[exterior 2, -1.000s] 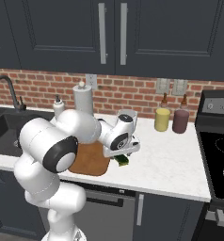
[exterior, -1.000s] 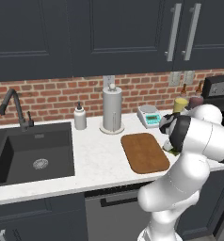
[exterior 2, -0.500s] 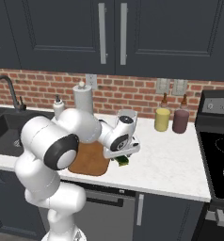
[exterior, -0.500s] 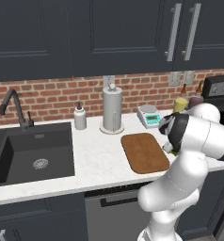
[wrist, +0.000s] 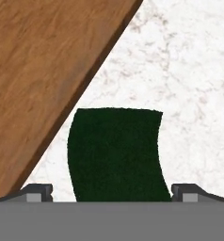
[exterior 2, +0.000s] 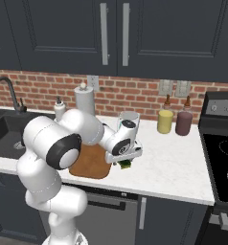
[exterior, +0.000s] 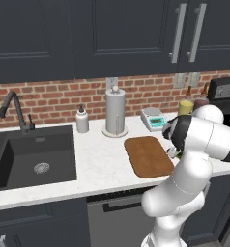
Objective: Pick up the sponge from the counter and clean the cutting board by briefly scrubbing or pressing down on the cutting board. Once finished, release the sponge.
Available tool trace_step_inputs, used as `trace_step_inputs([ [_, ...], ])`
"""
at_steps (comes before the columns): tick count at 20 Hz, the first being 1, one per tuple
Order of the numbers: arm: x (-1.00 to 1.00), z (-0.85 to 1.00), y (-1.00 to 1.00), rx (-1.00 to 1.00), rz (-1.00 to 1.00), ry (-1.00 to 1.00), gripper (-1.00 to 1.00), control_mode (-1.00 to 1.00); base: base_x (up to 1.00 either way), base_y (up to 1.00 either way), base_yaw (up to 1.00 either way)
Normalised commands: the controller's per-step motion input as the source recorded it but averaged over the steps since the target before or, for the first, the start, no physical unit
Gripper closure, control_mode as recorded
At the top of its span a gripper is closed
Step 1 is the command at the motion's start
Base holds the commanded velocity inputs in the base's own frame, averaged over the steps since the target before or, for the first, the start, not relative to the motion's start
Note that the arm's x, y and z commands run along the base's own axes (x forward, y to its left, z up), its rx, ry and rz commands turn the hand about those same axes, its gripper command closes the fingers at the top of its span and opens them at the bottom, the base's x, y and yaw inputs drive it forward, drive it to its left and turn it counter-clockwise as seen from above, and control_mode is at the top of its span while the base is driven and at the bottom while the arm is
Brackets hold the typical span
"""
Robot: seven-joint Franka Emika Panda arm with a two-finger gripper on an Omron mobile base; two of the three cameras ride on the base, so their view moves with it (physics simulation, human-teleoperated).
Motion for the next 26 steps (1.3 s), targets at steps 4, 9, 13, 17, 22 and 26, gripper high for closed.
trace_step_inputs([
  [4,0.00,0.00,0.00,0.00,0.00,0.00,-1.00,-1.00,0.00,0.00,0.00],
  [9,0.00,0.00,0.00,0.00,0.00,0.00,-1.00,-1.00,0.00,0.00,0.00],
  [13,0.00,0.00,0.00,0.00,0.00,0.00,-1.00,-1.00,0.00,0.00,0.00],
  [17,0.00,0.00,0.00,0.00,0.00,0.01,1.00,-1.00,0.00,0.00,0.00],
  [22,0.00,0.00,0.00,0.00,0.00,0.00,1.00,-1.00,0.00,0.00,0.00],
  [26,0.00,0.00,0.00,0.00,0.00,0.00,1.00,-1.00,0.00,0.00,0.00],
])
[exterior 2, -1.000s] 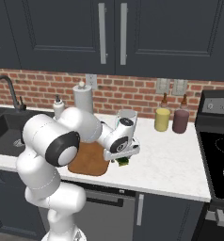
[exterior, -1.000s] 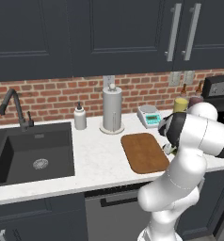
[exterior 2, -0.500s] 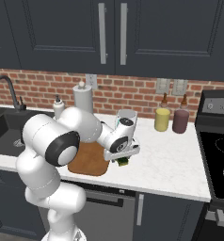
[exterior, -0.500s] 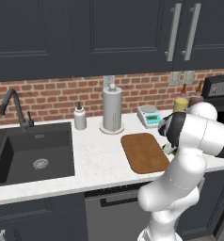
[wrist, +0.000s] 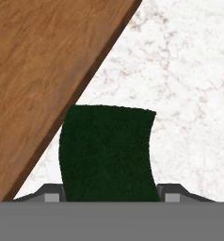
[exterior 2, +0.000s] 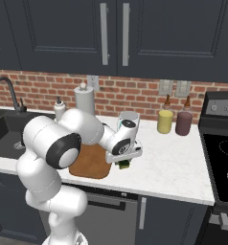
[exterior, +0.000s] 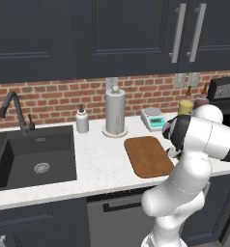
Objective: Pick up the sponge from the counter and clean the cutting board by briefly scrubbing or pressing down on the cutting board. Once finished, release the sponge.
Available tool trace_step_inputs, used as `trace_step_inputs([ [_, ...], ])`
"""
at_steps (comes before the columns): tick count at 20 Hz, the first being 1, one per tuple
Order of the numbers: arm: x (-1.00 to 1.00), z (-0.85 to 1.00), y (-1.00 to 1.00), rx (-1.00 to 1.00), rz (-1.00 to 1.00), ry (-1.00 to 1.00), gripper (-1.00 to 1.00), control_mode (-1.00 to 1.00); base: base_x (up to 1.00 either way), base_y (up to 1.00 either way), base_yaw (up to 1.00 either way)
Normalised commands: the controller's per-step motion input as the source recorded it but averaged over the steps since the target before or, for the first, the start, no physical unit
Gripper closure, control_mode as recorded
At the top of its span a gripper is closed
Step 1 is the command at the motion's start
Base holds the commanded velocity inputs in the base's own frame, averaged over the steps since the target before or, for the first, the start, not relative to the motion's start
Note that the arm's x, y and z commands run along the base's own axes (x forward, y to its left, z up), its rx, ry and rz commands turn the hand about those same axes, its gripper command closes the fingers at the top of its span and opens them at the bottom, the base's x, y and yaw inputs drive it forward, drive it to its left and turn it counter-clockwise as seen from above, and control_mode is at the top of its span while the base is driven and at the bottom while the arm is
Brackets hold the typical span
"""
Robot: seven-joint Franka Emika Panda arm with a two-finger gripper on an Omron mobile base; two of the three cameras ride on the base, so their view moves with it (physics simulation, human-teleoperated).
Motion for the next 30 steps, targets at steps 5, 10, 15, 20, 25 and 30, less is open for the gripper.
trace_step_inputs([
  [5,0.00,0.06,0.04,-0.01,0.00,0.00,1.00,-1.00,0.00,0.00,0.00],
  [10,0.00,0.52,0.03,0.00,0.00,0.00,1.00,-1.00,0.00,0.00,0.00],
  [15,0.00,0.76,0.07,0.00,0.00,-0.01,1.00,-1.00,0.00,0.00,0.00],
  [20,0.00,0.61,0.03,0.00,-0.03,0.00,1.00,-1.00,0.00,0.00,0.00],
  [25,0.00,0.09,0.45,0.00,-0.01,0.01,1.00,-1.00,0.00,0.00,0.00],
  [30,-0.01,0.00,0.74,0.00,0.00,0.00,1.00,-1.00,0.00,0.00,0.00],
])
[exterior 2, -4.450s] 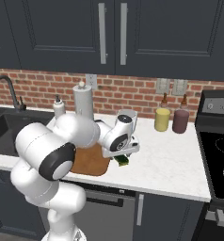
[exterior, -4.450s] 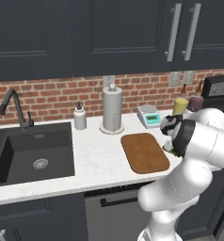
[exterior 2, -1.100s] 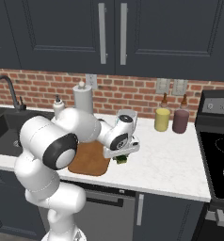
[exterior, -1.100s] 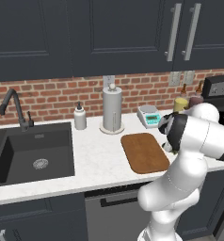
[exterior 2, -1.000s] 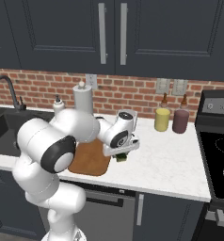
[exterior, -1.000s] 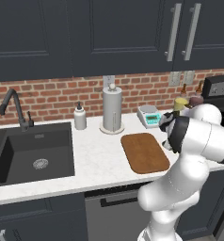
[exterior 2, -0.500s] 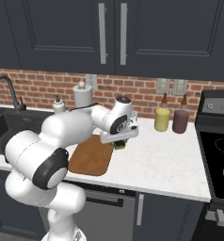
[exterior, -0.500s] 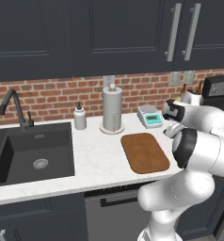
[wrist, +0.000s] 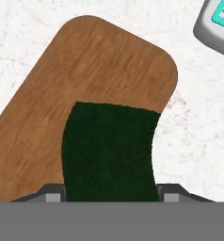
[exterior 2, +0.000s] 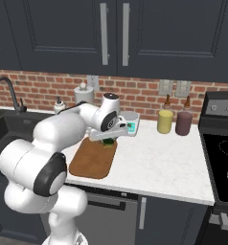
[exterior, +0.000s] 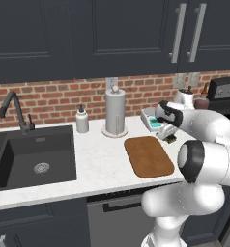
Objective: Pick up the sponge from the counter and clean the cutting board by briefly scrubbing or pressing down on the cutting board. Once finished, release the sponge.
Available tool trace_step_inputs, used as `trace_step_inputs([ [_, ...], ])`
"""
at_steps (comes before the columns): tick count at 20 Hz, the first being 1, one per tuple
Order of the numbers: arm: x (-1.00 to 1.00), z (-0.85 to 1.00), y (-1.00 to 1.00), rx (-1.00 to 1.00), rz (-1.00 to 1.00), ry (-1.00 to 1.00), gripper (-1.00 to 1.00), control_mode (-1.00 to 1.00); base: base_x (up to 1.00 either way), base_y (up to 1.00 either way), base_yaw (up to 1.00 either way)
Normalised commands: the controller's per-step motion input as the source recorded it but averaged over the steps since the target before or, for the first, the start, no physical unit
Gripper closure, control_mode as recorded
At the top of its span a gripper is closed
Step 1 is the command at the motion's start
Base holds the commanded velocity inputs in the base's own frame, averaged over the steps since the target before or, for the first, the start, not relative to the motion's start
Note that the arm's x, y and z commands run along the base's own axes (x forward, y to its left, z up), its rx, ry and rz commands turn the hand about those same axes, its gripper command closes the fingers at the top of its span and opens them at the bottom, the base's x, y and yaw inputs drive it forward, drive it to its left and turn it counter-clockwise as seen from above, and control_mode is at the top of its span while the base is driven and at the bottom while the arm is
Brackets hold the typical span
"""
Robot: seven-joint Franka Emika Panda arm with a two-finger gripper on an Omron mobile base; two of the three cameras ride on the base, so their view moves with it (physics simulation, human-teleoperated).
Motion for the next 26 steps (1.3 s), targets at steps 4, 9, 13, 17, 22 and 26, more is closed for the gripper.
trace_step_inputs([
  [4,-0.16,-0.16,0.68,0.00,0.00,0.00,1.00,-1.00,0.00,0.00,0.00],
  [9,-0.29,-0.37,0.59,-0.02,-0.02,0.04,1.00,-1.00,0.00,0.00,0.00],
  [13,-0.36,-0.40,0.42,-0.04,-0.02,0.09,1.00,-1.00,0.00,0.00,0.00],
  [17,-0.19,-0.32,0.40,-0.05,-0.02,0.09,1.00,-1.00,0.00,0.00,0.00],
  [22,0.06,-0.27,0.39,-0.06,-0.03,0.13,1.00,-1.00,0.00,0.00,0.00],
  [26,0.42,-0.21,0.27,-0.04,-0.05,0.11,1.00,-1.00,0.00,0.00,0.00],
])
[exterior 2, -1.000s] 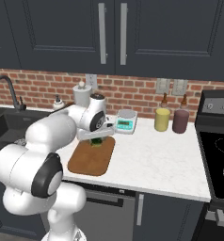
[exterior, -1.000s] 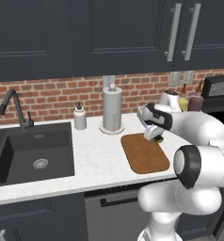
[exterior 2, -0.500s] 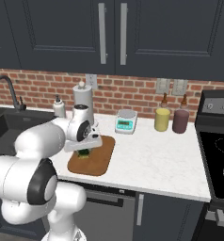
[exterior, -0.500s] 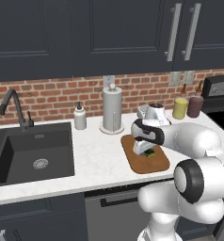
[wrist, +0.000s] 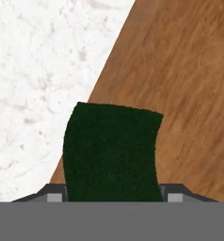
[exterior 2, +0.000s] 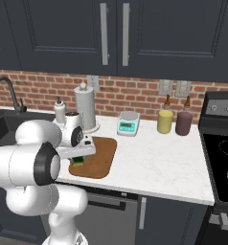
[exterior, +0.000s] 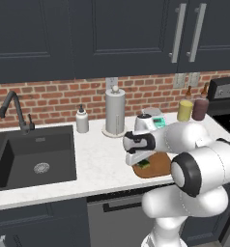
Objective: Pick up the sponge from the counter and clean the cutting board by briefly scrubbing or pressing down on the cutting board. Once finished, release the sponge.
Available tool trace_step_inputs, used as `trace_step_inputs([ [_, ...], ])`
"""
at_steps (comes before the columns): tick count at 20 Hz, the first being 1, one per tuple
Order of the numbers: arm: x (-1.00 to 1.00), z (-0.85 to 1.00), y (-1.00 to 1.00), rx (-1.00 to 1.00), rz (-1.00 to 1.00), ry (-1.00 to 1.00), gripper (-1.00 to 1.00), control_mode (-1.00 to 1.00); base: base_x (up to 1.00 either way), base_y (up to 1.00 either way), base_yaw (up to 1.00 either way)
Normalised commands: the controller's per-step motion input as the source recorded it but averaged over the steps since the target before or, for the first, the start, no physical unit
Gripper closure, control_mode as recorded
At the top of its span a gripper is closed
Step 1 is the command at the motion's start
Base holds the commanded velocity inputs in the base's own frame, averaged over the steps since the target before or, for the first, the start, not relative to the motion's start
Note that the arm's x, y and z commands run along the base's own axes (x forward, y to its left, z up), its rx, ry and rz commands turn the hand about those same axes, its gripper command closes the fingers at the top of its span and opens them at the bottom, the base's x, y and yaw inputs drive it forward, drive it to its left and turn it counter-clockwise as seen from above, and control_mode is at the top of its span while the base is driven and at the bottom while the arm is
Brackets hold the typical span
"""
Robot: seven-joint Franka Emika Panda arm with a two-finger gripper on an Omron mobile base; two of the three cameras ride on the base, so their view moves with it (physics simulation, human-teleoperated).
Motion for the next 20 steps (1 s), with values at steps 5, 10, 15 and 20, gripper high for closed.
trace_step_inputs([
  [5,0.07,-0.04,0.02,-0.01,-0.07,0.09,1.00,-1.00,0.00,0.00,0.00],
  [10,0.00,0.00,0.00,0.00,-0.05,0.04,1.00,-1.00,0.00,0.00,0.00],
  [15,-0.24,0.00,0.00,0.00,-0.01,0.00,1.00,-1.00,0.00,0.00,0.00],
  [20,-0.22,0.00,0.00,0.00,0.00,0.00,1.00,-1.00,0.00,0.00,0.00],
])
